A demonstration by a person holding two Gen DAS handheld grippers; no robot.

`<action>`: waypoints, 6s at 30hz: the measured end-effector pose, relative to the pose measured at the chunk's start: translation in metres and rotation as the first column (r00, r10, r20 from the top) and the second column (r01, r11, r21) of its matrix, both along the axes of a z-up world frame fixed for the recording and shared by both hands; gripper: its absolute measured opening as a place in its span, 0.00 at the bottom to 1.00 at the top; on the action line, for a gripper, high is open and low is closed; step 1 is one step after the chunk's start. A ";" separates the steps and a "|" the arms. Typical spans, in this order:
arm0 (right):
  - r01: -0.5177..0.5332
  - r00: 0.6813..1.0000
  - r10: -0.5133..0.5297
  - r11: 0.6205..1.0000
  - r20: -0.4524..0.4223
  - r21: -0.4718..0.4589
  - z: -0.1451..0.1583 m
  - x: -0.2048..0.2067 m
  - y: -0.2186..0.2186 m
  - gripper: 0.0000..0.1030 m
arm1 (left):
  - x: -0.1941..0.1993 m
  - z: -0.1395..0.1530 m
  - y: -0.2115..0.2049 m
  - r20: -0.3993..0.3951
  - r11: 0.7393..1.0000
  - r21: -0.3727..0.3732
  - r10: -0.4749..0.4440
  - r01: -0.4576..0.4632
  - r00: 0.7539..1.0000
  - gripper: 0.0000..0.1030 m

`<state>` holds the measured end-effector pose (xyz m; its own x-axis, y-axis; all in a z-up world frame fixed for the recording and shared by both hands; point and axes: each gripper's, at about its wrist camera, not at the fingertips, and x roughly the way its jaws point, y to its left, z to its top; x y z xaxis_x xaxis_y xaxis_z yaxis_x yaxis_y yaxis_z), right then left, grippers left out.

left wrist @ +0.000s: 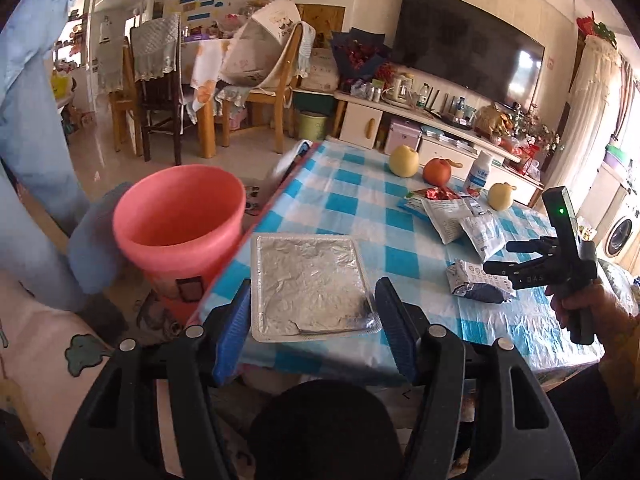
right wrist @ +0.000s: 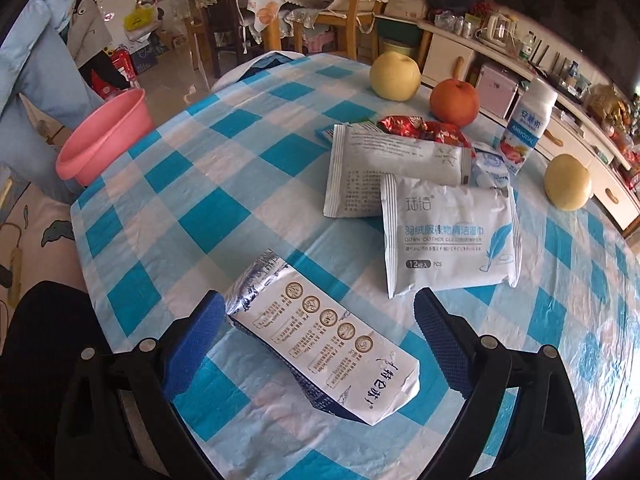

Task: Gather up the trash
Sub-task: 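Grasp the silver foil tray with the left tool while the right tool reaches the white milk packet, then lift the foil tray with the left tool while the right tool grasps the white milk packet, then carry the foil tray and milk packet toward the pink bucket with both tools, then open both tools over the pink bucket to drop the tray and packet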

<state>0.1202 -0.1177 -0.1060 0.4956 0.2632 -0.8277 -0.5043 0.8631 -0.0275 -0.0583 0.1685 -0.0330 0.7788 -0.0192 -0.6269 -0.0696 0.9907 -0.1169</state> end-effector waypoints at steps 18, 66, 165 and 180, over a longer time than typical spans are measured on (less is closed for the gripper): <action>-0.200 0.980 0.201 0.972 -0.005 -0.123 -0.039 -0.004 0.040 0.92 | 0.002 0.025 -0.037 0.035 0.995 -0.007 -0.095 0.095 0.995 0.60; -0.100 0.993 0.096 0.993 -0.068 -0.066 -0.055 0.024 0.041 0.78 | 0.046 -0.040 -0.080 -0.037 0.974 -0.125 -0.194 0.188 0.980 0.60; -0.141 0.987 0.099 0.916 0.129 0.375 0.100 0.014 0.200 0.58 | 0.072 -0.041 0.131 0.126 0.973 -0.198 0.143 -0.116 0.982 0.61; -0.262 0.944 0.148 0.880 0.295 0.396 0.104 0.048 0.342 0.69 | 0.122 -0.056 0.184 0.091 0.965 -0.105 0.250 -0.241 0.964 0.63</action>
<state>0.1685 0.2241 -0.0022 0.5654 0.6784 -0.4691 -0.6967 0.6973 0.1686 0.0640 0.3529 -0.0891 0.8269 0.1269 -0.5478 -0.2923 0.9293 -0.2259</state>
